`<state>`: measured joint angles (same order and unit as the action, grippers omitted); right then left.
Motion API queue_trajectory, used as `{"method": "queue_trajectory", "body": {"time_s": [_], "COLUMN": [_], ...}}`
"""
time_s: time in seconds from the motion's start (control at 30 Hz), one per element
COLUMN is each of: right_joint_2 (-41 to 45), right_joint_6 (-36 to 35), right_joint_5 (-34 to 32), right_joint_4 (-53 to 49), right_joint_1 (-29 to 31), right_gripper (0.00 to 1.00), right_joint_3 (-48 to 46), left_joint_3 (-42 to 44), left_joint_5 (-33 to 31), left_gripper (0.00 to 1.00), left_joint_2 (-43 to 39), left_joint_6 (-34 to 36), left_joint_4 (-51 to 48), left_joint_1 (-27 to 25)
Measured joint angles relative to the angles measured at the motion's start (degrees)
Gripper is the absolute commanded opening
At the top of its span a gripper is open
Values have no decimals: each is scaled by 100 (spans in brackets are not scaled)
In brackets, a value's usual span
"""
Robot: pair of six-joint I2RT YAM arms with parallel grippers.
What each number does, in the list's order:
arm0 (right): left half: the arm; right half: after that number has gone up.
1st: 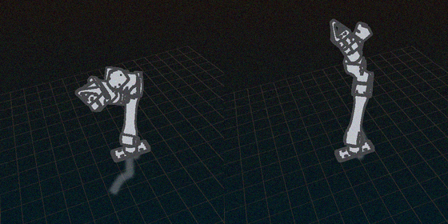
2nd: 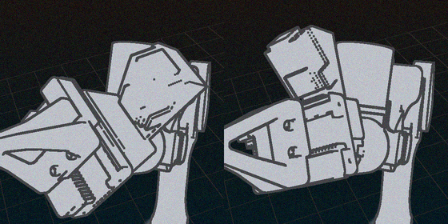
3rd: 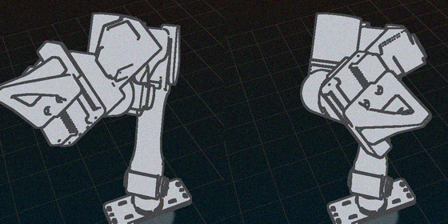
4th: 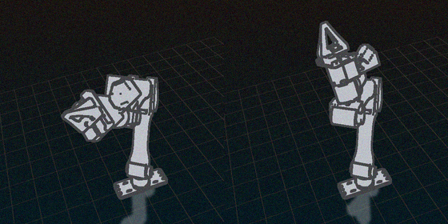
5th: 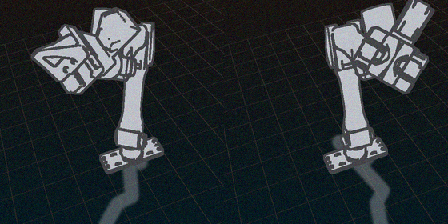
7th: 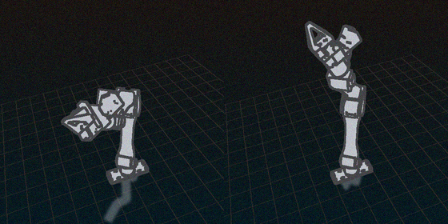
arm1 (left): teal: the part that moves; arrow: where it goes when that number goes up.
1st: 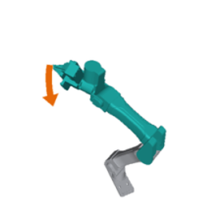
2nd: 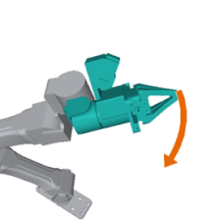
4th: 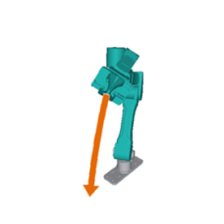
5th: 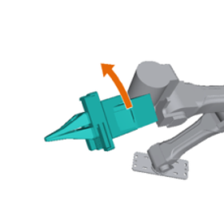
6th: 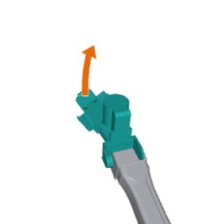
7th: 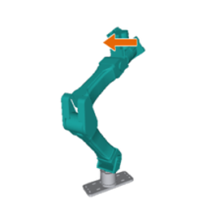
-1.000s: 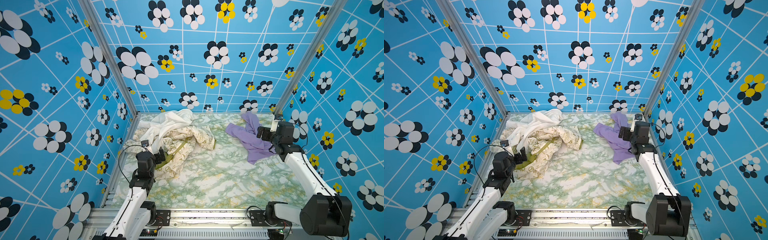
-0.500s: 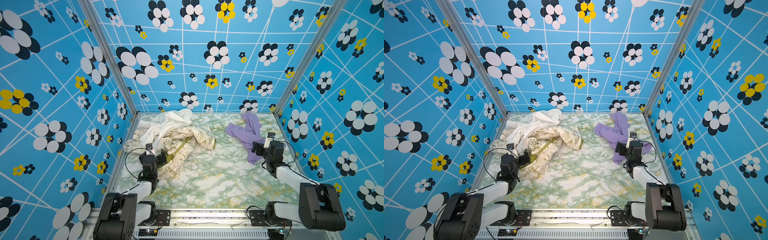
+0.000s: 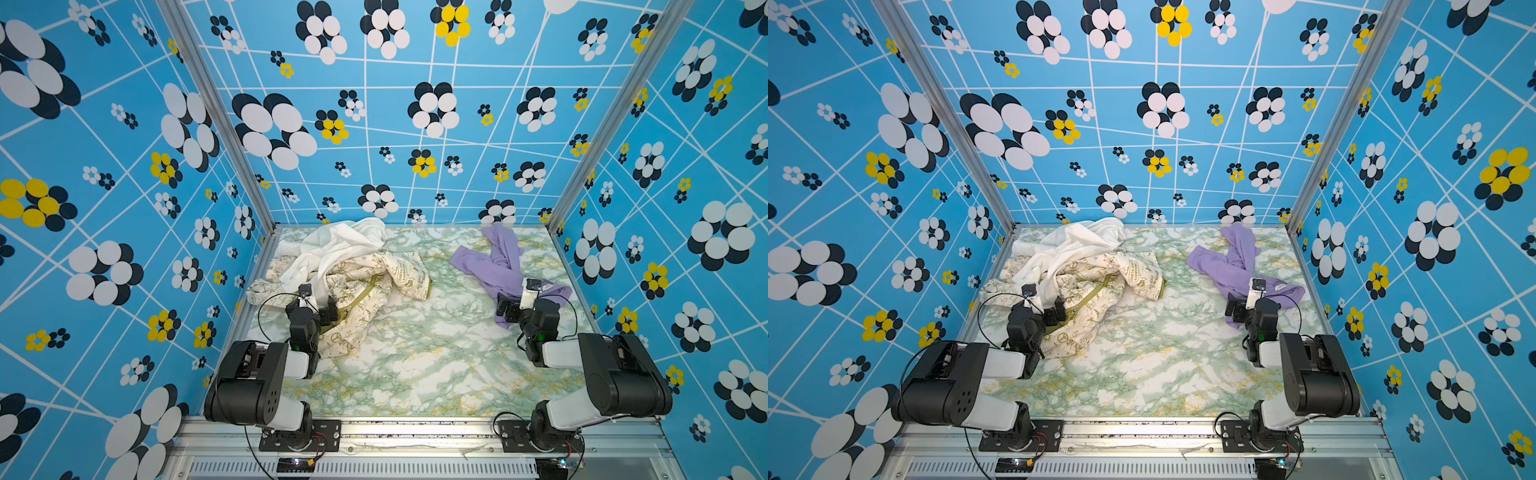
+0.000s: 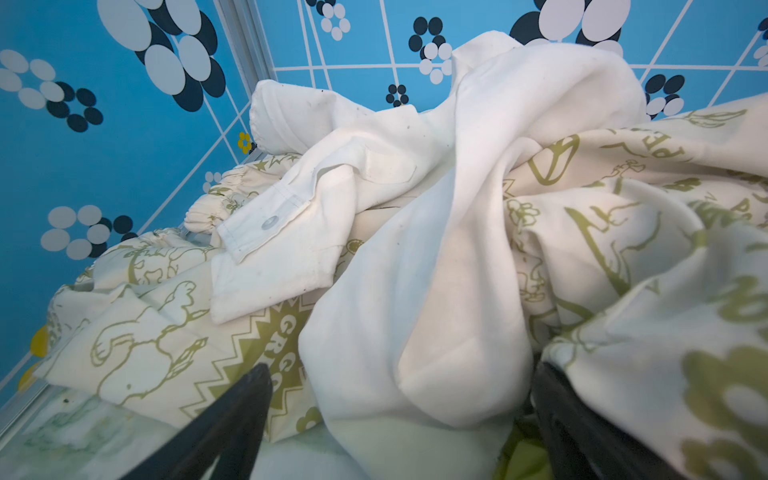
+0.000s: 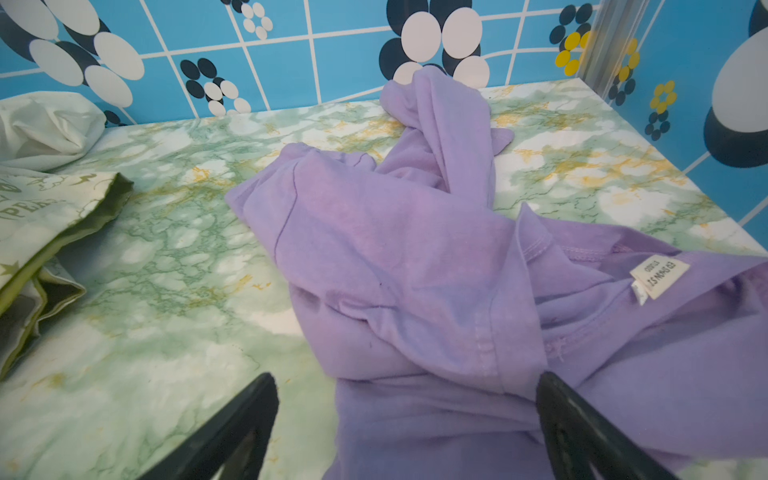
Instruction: Pick out a specific cloth from the pile
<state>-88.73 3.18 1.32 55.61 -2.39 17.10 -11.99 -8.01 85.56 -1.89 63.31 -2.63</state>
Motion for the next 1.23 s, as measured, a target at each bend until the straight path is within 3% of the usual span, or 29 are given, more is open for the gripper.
{"method": "queue_trajectory", "body": {"time_s": [0.13, 0.43, 1.23], "right_joint_2": [4, 4, 4], "right_joint_6": [-20, -85, -107], "right_joint_5": [68, 79, 52], "right_joint_4": [7, -144, -273], "right_joint_1": [0, 0, 50], "right_gripper": [99, 99, 99], "right_joint_3": [81, 363, 363], "left_joint_3": [-79, -807, -822], "left_joint_5": [76, 37, -59], "left_gripper": [99, 99, 99], "left_joint_2": [282, 306, 304], "left_joint_6": [24, 42, 39], "left_joint_4": [212, -533, -772], "left_joint_1": [0, 0, 0]}}
